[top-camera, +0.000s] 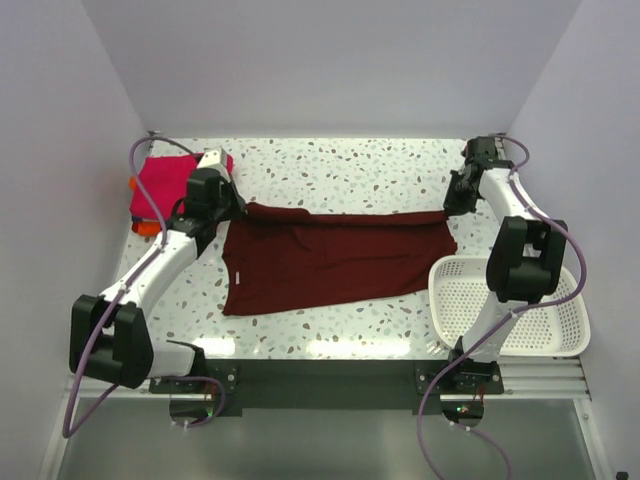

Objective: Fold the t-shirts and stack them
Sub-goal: Fold the tshirt

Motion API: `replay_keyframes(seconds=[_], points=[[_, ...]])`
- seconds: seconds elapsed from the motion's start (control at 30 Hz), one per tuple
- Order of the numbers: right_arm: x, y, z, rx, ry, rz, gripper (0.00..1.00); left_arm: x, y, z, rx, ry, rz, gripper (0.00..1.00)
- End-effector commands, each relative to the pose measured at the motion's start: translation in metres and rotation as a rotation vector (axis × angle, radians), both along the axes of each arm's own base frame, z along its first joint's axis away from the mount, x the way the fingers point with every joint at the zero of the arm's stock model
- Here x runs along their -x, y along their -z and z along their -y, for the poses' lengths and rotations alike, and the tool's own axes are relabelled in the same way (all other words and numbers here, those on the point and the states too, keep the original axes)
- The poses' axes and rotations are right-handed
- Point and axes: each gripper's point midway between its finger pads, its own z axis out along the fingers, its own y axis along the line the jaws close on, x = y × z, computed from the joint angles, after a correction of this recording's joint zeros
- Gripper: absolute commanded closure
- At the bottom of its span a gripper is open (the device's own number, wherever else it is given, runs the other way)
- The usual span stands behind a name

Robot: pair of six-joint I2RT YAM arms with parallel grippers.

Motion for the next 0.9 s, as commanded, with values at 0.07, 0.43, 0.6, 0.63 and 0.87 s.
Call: replay_keyframes(seconds=[0.07, 0.43, 0.6, 0.63, 0.87], points=[[0.015, -0.012, 0.014, 0.074, 0.024, 0.0, 1.0, 0.031, -0.008, 0.0, 0.001, 0.04, 0.004, 1.0], [0.01, -0.008, 0.021, 0.104, 0.04, -0.017, 1.0, 0.08, -0.014, 0.017, 0.062, 0.121, -0.014, 1.0], [0.012, -0.007, 0.022, 0.108, 0.042, -0.027, 1.0, 0.106, 0.003, 0.016, 0.054, 0.119, -0.064, 1.0], [0.013, -0.008, 0.022, 0.109, 0.043, -0.025, 1.0, 0.109, 0.005, 0.015, 0.054, 0.115, -0.072, 1.0], [0.027, -0.003, 0.028, 0.147, 0.048, -0.054, 1.0, 0.122, 0.017, 0.014, 0.054, 0.115, -0.111, 1.0]])
